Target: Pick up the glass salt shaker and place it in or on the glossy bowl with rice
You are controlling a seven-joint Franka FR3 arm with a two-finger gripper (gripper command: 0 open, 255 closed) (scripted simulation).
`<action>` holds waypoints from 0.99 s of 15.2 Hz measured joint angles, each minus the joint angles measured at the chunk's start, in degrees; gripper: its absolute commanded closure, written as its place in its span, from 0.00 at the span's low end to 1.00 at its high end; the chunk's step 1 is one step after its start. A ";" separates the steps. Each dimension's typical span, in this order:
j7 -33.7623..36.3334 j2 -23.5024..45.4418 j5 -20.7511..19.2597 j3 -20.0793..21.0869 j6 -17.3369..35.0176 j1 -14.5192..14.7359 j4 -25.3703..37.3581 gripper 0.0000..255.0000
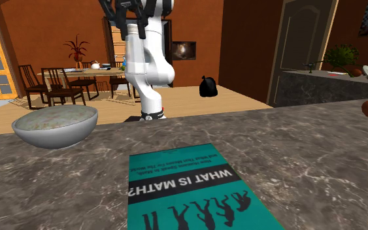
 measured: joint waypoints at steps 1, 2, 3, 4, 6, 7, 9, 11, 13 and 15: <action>-1.15 -0.14 -0.18 -0.81 -0.39 -0.41 0.12 1.00; -2.39 0.47 -0.49 -1.62 -0.41 -0.88 0.64 1.00; -3.78 1.14 -0.85 -2.61 -1.23 -1.46 1.97 1.00; -5.24 1.27 -1.10 -3.60 -1.45 -2.00 2.18 1.00; -7.89 2.31 -1.64 -5.39 -2.38 -3.03 3.89 1.00; -9.10 2.65 -1.85 -6.20 -2.96 -3.49 4.69 1.00; -11.66 5.13 -2.38 -7.86 -3.63 -4.52 7.61 1.00; -14.19 6.31 -2.72 -9.46 -4.36 -5.54 9.32 1.00; -16.95 8.10 -3.00 -11.16 -4.96 -6.64 11.50 1.00; -19.23 9.67 -3.16 -12.56 -6.20 -7.60 14.12 1.00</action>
